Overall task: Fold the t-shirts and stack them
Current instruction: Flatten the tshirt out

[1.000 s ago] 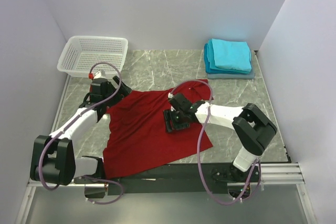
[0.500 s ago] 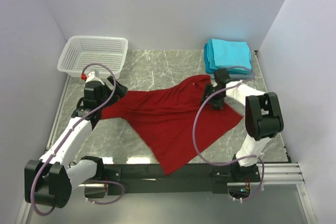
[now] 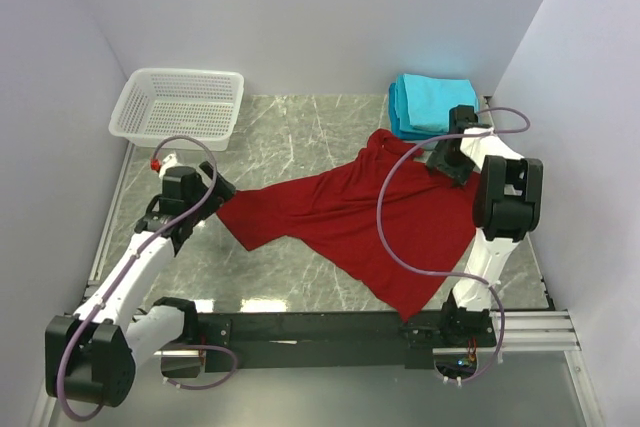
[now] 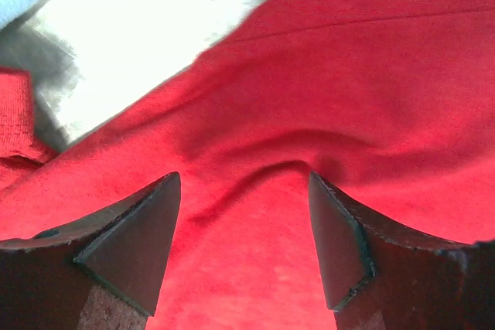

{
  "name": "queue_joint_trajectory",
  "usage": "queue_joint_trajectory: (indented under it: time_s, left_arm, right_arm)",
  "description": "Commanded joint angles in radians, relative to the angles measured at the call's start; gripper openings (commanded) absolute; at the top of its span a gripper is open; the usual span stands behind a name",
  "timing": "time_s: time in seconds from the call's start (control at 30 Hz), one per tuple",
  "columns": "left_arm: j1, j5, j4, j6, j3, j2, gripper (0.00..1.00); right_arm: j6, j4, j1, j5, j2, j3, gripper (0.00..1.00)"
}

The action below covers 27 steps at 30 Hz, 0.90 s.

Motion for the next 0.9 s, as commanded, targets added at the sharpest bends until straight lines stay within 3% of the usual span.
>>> queue_joint_trajectory:
  time_s: [0.0,0.17,0.27,0.3,0.4,0.77,0.87]
  left_arm:
    - [0.007,-0.077,-0.039,-0.035,-0.029,0.03,1.0]
    - [0.032,-0.037,0.042,-0.032,-0.048,0.134,0.97]
    - [0.048,-0.044,0.057,-0.012,-0.027,0.239,0.89]
    - [0.053,-0.036,0.077,-0.006,-0.014,0.289,0.8]
    - [0.061,-0.024,0.088,0.008,0.016,0.374,0.68]
    - [0.059,-0.047,0.145,0.048,0.07,0.533,0.55]
    - [0.059,-0.08,0.131,0.069,0.095,0.57,0.36]
  right_arm:
    - [-0.009,-0.02,-0.01,0.12,-0.115,0.027,0.74]
    - [0.01,0.058,0.001,0.067,-0.322,-0.118,0.74]
    - [0.024,0.075,0.026,0.067,-0.397,-0.169,0.74]
    - [0.022,0.081,0.035,0.063,-0.411,-0.182,0.74]
    - [0.024,0.077,0.062,0.074,-0.445,-0.203,0.74]
    - [0.027,0.098,0.095,0.074,-0.531,-0.261,0.74]
    - [0.027,0.103,0.095,0.067,-0.557,-0.278,0.74]
